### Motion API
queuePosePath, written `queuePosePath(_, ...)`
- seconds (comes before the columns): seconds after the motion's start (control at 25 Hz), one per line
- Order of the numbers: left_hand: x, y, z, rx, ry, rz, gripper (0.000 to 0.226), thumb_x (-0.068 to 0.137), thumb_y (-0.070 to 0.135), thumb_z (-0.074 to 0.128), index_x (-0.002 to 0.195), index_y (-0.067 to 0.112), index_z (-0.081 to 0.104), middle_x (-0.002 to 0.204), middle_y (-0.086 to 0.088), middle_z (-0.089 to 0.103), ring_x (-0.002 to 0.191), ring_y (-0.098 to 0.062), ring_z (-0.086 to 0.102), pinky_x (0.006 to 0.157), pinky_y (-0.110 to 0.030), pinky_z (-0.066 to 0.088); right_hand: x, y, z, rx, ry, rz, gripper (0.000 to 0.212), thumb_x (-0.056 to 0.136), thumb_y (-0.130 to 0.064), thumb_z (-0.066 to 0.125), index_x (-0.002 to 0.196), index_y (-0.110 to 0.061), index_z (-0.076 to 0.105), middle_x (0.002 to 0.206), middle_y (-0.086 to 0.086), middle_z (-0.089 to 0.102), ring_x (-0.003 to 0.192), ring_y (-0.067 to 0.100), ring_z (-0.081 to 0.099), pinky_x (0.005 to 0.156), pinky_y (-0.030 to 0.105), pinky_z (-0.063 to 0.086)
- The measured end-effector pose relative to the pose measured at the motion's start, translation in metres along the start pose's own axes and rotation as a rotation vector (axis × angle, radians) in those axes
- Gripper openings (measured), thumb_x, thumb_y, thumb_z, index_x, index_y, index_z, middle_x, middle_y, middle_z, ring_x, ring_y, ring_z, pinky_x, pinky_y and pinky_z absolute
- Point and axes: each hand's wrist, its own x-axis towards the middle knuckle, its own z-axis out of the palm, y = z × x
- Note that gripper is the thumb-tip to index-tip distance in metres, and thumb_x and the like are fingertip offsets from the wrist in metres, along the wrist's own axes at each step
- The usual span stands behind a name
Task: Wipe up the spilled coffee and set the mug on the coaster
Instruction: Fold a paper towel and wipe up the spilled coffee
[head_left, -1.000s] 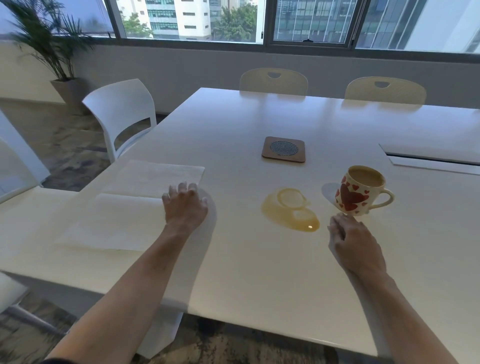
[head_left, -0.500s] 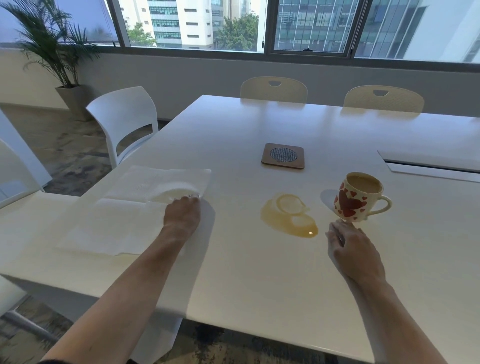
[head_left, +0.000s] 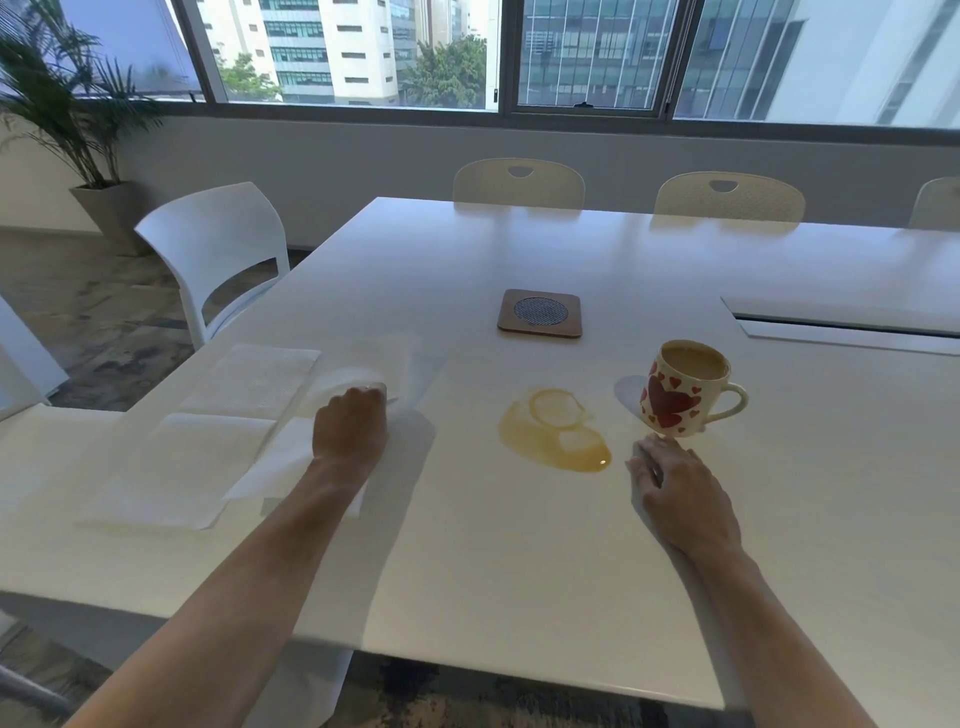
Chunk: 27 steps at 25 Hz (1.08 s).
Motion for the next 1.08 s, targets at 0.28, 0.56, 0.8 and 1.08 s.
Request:
queuePosePath(0.28, 0.000, 0.060, -0.017, -0.047, -0.002, 0.117, 0.021, 0.080, 0.001, 0.053, 0.095, 0.008, 0.065, 0.087, -0.015, 0.070, 0.084, -0.037, 0.069, 0.067, -0.038, 0.051, -0.001, -0.003, -0.004, 0.028, -0.021, -0.002, 0.016, 0.096, -0.023, 0.052, 0.104, -0.018, 0.065, 0.117, 0.003, 0.067, 0.110, 0.024, 0.057, 0.086, 0.029, 0.035)
queuePosePath(0.56, -0.010, 0.113, -0.007, -0.073, -0.078, 0.230, 0.020, 0.080, 0.003, 0.052, 0.093, 0.010, 0.065, 0.089, -0.014, 0.069, 0.087, -0.035, 0.068, 0.064, -0.033, 0.043, -0.002, -0.006, -0.008, 0.046, -0.021, 0.012, 0.018, 0.096, -0.018, 0.050, 0.105, -0.015, 0.065, 0.118, 0.002, 0.067, 0.111, 0.023, 0.057, 0.087, 0.028, 0.035)
queuePosePath(0.8, -0.011, 0.117, 0.006, -0.215, -0.153, 0.228, 0.030, 0.092, 0.031, 0.050, 0.097, 0.007, 0.067, 0.098, -0.017, 0.068, 0.093, -0.037, 0.064, 0.072, -0.035, 0.046, -0.002, -0.008, -0.009, 0.026, -0.013, 0.021, 0.022, 0.097, -0.015, 0.047, 0.108, -0.012, 0.066, 0.121, 0.003, 0.067, 0.114, 0.022, 0.056, 0.087, 0.026, 0.036)
queuePosePath(1.08, 0.007, 0.067, 0.007, -0.466, 0.050, 0.051, 0.024, 0.091, 0.030, 0.054, 0.105, 0.018, 0.070, 0.106, -0.012, 0.072, 0.096, -0.038, 0.066, 0.080, -0.039, 0.049, -0.007, -0.018, -0.013, 0.112, 0.093, 0.045, 0.025, 0.095, -0.014, 0.050, 0.112, -0.015, 0.068, 0.117, 0.004, 0.070, 0.110, 0.025, 0.063, 0.087, 0.035, 0.050)
